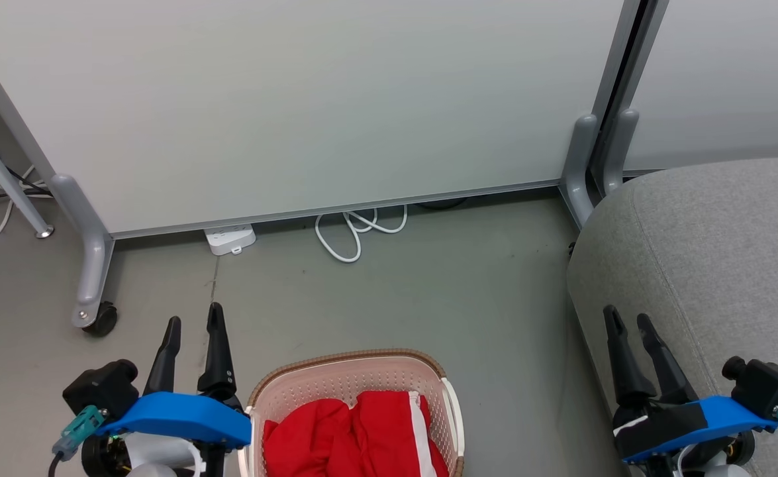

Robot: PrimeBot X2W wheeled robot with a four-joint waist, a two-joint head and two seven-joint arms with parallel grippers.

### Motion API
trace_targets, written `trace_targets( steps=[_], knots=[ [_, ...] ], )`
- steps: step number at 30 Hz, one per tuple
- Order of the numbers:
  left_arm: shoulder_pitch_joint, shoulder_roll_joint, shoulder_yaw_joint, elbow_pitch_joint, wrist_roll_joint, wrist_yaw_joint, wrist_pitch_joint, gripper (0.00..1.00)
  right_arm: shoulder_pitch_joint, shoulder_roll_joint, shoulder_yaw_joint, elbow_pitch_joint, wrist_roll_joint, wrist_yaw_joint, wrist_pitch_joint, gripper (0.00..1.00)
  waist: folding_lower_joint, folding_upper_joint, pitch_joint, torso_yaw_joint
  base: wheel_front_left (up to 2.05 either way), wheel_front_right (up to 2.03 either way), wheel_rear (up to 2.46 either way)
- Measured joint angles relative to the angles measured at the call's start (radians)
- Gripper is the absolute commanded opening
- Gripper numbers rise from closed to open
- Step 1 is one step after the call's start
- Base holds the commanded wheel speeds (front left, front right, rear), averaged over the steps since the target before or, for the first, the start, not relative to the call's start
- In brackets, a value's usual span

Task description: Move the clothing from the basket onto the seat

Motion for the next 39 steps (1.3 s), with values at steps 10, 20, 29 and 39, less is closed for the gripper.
trace_targets(
  steps=[10, 20, 29, 39],
  knots=[
    [-0.007, 0.014, -0.039, 0.008, 0.106, 0.016, -0.026, 1.0, 0.002, 0.0, 0.012, 0.001, -0.116, 0.0, -0.027, 1.0, 0.0, 0.0, -0.002, 0.007, 0.0, 0.0, 0.0],
    [-0.012, 0.021, -0.062, 0.019, 0.199, 0.026, -0.05, 1.0, 0.003, 0.0, 0.026, 0.007, -0.219, 0.0, -0.05, 1.0, 0.0, 0.0, -0.002, 0.012, 0.0, 0.0, 0.0],
    [-0.016, 0.022, -0.073, 0.036, 0.27, 0.026, -0.072, 1.0, 0.003, 0.0, 0.036, 0.012, -0.301, 0.0, -0.071, 1.0, 0.0, 0.0, -0.002, 0.016, 0.0, 0.0, 0.0],
    [-0.018, 0.015, -0.071, 0.058, 0.344, 0.01, -0.091, 1.0, 0.004, -0.001, 0.049, 0.021, -0.383, 0.0, -0.089, 1.0, 0.0, 0.0, -0.001, 0.02, 0.0, 0.0, 0.0]
  ],
)
